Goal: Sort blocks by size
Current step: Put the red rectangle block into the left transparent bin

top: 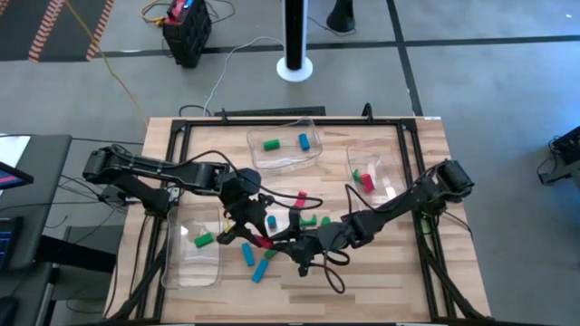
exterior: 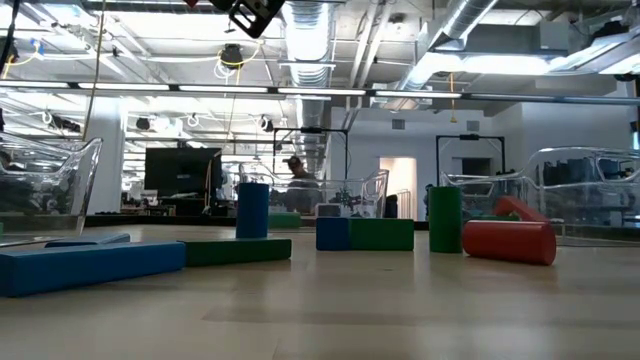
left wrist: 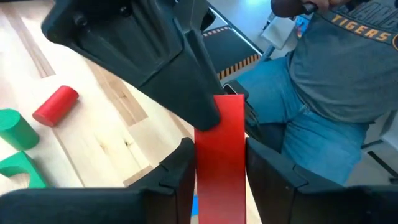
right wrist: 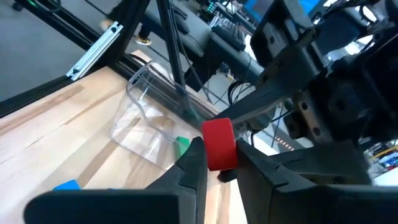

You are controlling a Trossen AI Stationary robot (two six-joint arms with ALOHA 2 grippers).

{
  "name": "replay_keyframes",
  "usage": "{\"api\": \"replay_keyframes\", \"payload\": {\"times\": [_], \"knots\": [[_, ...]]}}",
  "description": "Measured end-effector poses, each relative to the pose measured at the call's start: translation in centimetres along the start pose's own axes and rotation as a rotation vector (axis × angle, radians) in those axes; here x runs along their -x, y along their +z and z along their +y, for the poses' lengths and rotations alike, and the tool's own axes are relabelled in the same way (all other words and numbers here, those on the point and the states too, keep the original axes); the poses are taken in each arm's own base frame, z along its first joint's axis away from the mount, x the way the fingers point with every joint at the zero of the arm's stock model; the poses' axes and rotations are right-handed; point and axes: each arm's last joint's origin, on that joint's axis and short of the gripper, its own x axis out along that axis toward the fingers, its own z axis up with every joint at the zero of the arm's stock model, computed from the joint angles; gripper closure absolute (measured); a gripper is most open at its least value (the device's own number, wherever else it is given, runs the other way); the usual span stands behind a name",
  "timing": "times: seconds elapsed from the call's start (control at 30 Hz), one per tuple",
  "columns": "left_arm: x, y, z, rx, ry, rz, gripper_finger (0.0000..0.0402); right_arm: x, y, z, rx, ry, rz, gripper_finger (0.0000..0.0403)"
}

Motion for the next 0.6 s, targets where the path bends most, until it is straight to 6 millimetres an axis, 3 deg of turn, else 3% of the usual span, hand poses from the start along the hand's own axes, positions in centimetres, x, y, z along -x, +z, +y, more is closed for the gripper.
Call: {"api": "replay_keyframes", "payload": {"times": [0.3, 0.6], "knots": [[0.3, 0.1, -0.2, -0.008, 0.018, -0.004, 0.0232, 0.1, 0.1, 0.3, -0.026, -0.002, 0.008, 0.0310], [3.5, 0.7, -1.8, -0.063, 0.256, -0.008, 0.0231, 0.2, 0.0, 0.2, -0.091, -0.077, 0.049, 0.0310]]}}
